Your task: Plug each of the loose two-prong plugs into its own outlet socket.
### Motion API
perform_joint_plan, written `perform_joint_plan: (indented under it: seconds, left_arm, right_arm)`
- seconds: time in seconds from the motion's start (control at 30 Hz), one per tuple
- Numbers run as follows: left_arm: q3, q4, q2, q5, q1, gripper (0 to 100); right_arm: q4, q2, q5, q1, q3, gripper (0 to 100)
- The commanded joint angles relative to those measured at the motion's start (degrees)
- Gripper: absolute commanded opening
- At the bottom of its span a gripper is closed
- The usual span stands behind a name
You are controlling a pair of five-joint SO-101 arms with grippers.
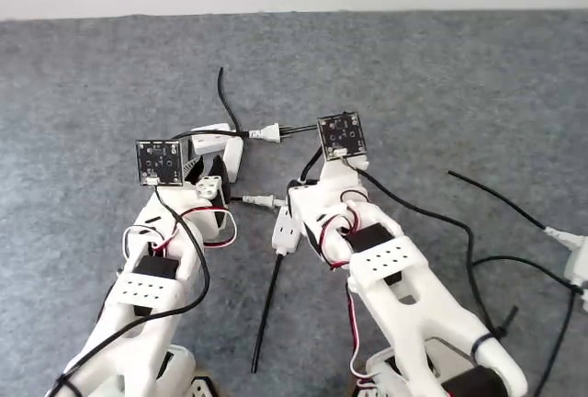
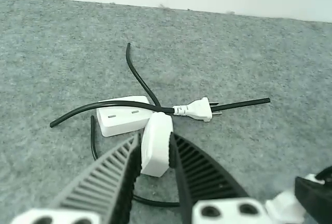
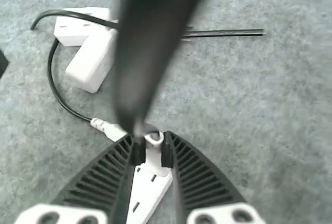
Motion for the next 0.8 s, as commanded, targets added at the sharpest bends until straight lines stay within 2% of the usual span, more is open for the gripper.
perform_joint_plan:
  seconds: [0.0,0.77]
  left_arm:
    - [-0.5,-1.6,-1.1,0.2,-0.3,8]
    - [-0.6,-1.6,-0.7,0.1,-0.3,8]
  right_arm:
    - [1.5,0.0,-0.4,1.0,-3.8,0.8]
    - [1.3,0.7,-0.7,-1.5,-3.5,0.8]
